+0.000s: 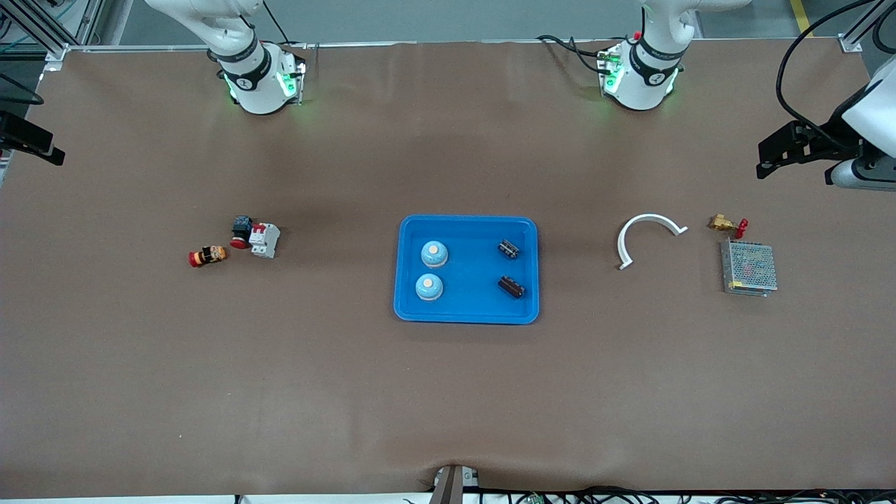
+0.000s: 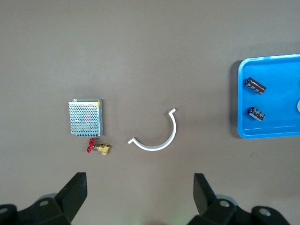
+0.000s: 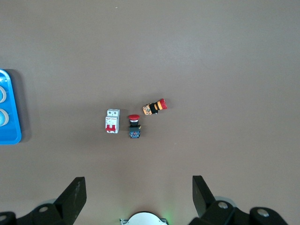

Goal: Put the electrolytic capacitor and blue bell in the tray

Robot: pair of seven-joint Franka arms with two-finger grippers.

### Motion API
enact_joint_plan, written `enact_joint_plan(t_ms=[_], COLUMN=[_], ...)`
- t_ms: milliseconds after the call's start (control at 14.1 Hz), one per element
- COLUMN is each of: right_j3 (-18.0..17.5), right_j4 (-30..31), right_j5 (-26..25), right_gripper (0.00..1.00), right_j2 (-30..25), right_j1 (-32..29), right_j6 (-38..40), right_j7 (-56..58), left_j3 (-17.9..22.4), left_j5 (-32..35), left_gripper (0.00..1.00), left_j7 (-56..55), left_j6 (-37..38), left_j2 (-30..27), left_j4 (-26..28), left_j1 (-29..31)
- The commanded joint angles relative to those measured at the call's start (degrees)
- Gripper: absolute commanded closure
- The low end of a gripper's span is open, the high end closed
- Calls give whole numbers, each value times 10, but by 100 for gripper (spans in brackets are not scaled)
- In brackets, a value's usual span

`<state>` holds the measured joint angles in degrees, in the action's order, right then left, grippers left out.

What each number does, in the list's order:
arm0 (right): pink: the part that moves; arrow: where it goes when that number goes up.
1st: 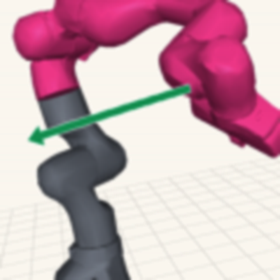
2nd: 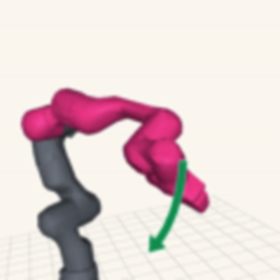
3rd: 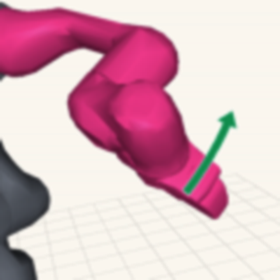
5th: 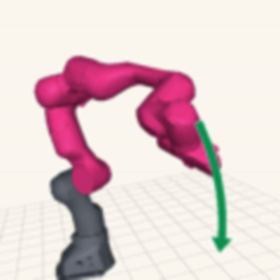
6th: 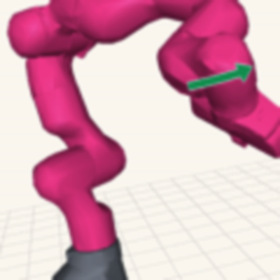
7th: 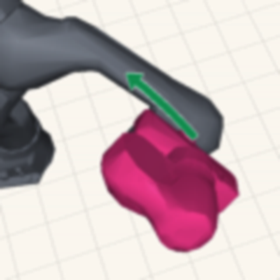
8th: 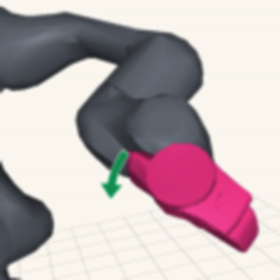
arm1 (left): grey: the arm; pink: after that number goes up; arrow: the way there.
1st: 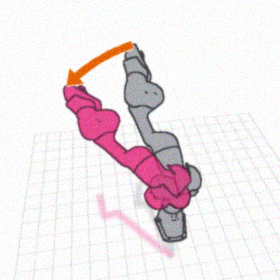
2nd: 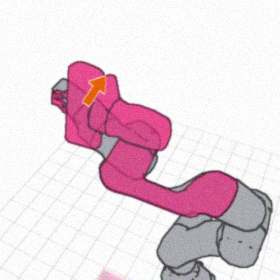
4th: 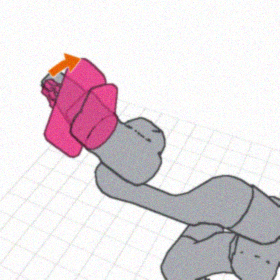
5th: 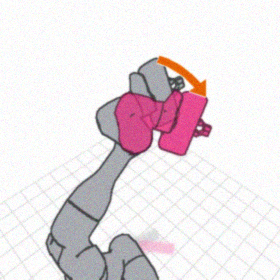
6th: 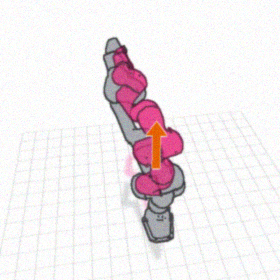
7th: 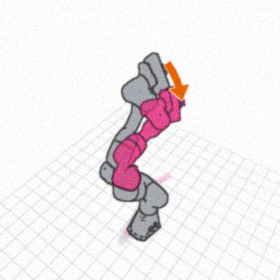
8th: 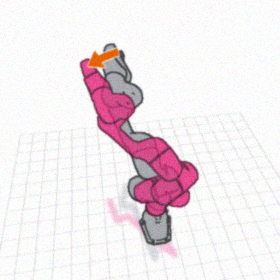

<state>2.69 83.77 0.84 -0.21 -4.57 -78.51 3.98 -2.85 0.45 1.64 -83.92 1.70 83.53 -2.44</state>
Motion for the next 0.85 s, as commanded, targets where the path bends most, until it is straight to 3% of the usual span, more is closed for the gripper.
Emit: enact_joint_plan(t_ms=[0, 142, 780], right_j3=[56, 79, 79], right_j4=[-3, -2, -3], right_j5=[0, 1, 7], right_gripper=[0, 0, 0], right_j2=[-3, -3, -3], right_j1=[55, 76, 77], right_j6=[2, 1, 2], right_j7=[-1, -1, 3], left_j3=[-3, -3, -3], left_j5=[0, 0, 1], left_gripper=[0, 0, 0], left_j7=[-9, -8, -9], left_j6=[8, 8, 8], left_j2=[1, 1, 0], left_j4=[-9, -9, -7], left_j1=[-2, 0, -1])
